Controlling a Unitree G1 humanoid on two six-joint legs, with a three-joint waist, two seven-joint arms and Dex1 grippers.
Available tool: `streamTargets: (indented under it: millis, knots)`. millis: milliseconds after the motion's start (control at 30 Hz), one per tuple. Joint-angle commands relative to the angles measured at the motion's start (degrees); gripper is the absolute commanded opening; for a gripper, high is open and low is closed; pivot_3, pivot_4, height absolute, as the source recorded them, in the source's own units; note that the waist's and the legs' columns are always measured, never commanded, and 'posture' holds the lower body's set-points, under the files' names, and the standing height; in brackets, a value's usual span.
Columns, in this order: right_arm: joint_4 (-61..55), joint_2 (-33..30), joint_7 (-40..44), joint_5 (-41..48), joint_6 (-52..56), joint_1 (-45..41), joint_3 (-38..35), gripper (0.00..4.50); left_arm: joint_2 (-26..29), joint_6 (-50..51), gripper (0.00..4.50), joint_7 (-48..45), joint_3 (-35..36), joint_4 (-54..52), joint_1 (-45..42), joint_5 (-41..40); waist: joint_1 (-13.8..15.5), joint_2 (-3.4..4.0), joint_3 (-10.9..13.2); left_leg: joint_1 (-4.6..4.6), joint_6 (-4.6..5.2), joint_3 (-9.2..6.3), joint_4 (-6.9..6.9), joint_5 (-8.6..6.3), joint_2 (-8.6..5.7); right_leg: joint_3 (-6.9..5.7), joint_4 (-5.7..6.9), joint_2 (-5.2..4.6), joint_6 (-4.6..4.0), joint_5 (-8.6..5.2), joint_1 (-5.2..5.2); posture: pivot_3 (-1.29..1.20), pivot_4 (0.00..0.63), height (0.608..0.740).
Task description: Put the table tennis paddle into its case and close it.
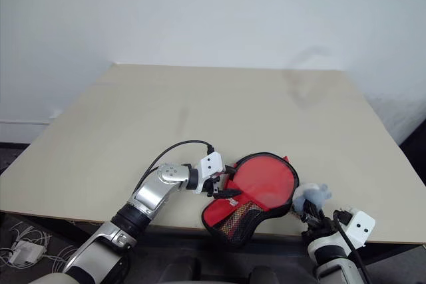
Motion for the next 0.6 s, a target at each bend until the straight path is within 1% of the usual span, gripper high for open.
streamTargets:
  millis: [33,67,100,167,267,400,500,567,600]
  knots:
    - [0.20,0.13,3.58,3.10,0.84,1.60,3.21,0.49,1.38,2.09,3.51,2.41,-1.69,7.97,1.14,5.10,0.01,-0.09,-0.01,0.00,0.00,0.00,0.00,0.00,0.00,0.00,0.00,0.00,0.00,0.00,0.00,0.00,0.000,0.740]
    - [0.08,0.11,4.01,3.63,0.33,1.52,2.86,0.86,1.39,1.98,3.51,2.42,-1.69,8.09,1.10,5.11,0.01,-0.14,-0.01,0.00,0.00,-0.01,-0.01,0.00,0.00,-0.01,0.01,0.00,0.00,0.00,0.00,0.00,0.000,0.740]
    - [0.06,0.17,4.12,4.18,0.12,1.41,2.54,1.12,1.39,1.86,3.51,2.43,-1.69,8.21,1.05,5.13,0.01,-0.17,-0.01,0.00,0.00,-0.01,-0.01,0.00,0.01,-0.02,0.02,0.00,0.00,0.00,0.00,0.00,0.000,0.740]
    - [-0.40,-0.17,4.33,5.31,0.26,1.02,2.21,1.92,1.37,1.67,3.51,2.48,-1.69,8.45,0.97,5.16,0.00,-0.20,-0.01,0.00,0.00,-0.02,-0.03,0.00,0.03,-0.07,0.05,0.00,0.00,0.01,0.00,0.00,0.000,0.740]
    - [-0.62,-0.74,4.54,6.30,0.28,0.52,2.14,2.98,1.35,1.60,3.51,2.53,-1.61,8.62,0.94,5.09,0.00,-0.22,-0.02,0.00,0.00,-0.06,-0.11,0.00,0.06,-0.14,0.06,-0.01,0.00,0.01,0.00,0.00,0.000,0.740]
    - [-0.44,-1.23,4.56,5.69,-0.88,-0.31,1.62,4.43,1.21,1.66,3.51,2.63,-1.46,8.96,0.81,4.98,0.00,-0.26,-0.04,0.00,0.00,-0.06,-0.10,0.00,0.06,-0.16,0.07,-0.02,-0.01,0.01,0.01,0.00,0.000,0.740]
    - [0.29,-2.55,4.66,2.92,-2.72,-1.24,0.06,4.48,1.09,1.64,3.51,2.67,-1.37,9.20,0.65,4.95,0.01,-0.30,-0.04,0.00,0.00,-0.05,-0.05,0.00,0.05,-0.16,0.06,-0.03,0.00,0.02,0.01,0.00,0.000,0.740]
    - [2.27,-5.32,5.89,-0.65,-4.81,-2.21,-2.03,4.48,0.99,1.54,3.51,2.65,-1.35,9.37,0.53,4.95,-0.03,-0.28,-0.03,0.00,0.00,-0.04,0.09,0.00,0.05,-0.16,0.06,-0.05,0.00,0.02,0.03,0.00,0.000,0.740]
    - [3.30,-6.53,6.49,-1.06,-5.45,-2.70,-3.42,4.48,0.93,1.52,3.51,2.63,-1.34,9.46,0.47,4.96,-0.04,-0.27,-0.04,-0.01,0.00,-0.04,0.23,0.00,0.05,-0.16,0.06,-0.05,0.00,0.03,0.06,0.00,0.000,0.740]
